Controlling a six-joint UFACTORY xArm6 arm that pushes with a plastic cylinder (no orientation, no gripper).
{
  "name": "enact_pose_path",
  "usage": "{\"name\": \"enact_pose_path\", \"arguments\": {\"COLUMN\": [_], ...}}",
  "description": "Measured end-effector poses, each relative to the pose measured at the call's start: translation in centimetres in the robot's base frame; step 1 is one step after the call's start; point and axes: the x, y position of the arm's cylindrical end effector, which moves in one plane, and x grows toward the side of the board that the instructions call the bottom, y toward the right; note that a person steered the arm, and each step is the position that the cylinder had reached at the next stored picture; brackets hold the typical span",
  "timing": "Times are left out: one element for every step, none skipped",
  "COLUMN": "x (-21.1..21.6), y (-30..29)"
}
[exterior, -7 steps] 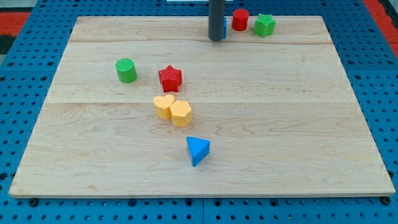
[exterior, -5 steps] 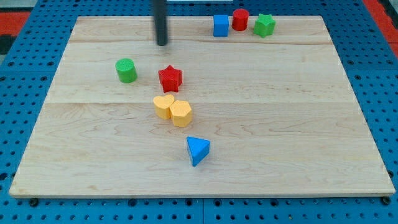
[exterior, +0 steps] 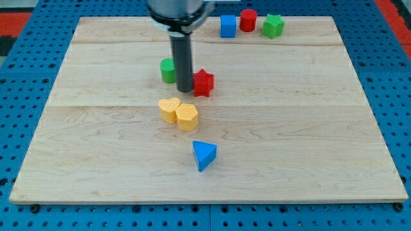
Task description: Push the red star to the green star
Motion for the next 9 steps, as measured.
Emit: {"name": "enact_pose_path", "arguments": {"x": [-0.4,-0.4,-0.9,-1.2,-1.6,-4.5,-6.9,-9.6,-11.0], "y": [2.3,6.4,10.0,13.8,17.4,17.4,12.0,12.1,13.4]}}
